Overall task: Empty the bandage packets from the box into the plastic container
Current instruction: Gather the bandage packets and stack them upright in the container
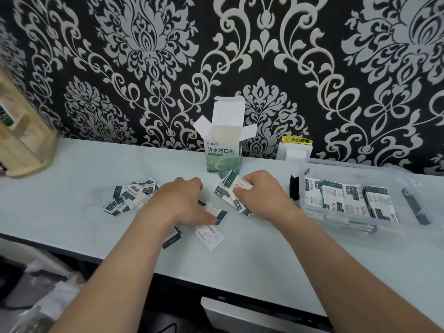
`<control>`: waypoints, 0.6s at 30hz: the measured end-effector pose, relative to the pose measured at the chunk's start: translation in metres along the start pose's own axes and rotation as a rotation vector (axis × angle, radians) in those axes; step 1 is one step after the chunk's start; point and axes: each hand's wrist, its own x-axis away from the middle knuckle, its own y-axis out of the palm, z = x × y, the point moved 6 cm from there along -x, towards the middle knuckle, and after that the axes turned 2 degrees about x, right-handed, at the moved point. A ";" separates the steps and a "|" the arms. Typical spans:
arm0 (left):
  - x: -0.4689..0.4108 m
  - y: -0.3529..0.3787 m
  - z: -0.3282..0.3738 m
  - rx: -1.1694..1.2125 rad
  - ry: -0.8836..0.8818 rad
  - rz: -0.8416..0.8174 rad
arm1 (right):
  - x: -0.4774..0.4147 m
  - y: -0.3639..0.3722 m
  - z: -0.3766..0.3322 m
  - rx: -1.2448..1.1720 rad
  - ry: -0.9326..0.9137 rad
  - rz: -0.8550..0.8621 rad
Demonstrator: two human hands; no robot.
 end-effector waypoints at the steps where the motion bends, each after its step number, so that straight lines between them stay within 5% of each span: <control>1: -0.003 0.001 0.002 -0.004 -0.003 0.010 | 0.000 0.001 0.000 0.001 0.007 -0.003; 18: -0.007 0.000 0.012 0.169 0.004 0.042 | 0.004 0.003 0.008 -0.482 0.144 -0.059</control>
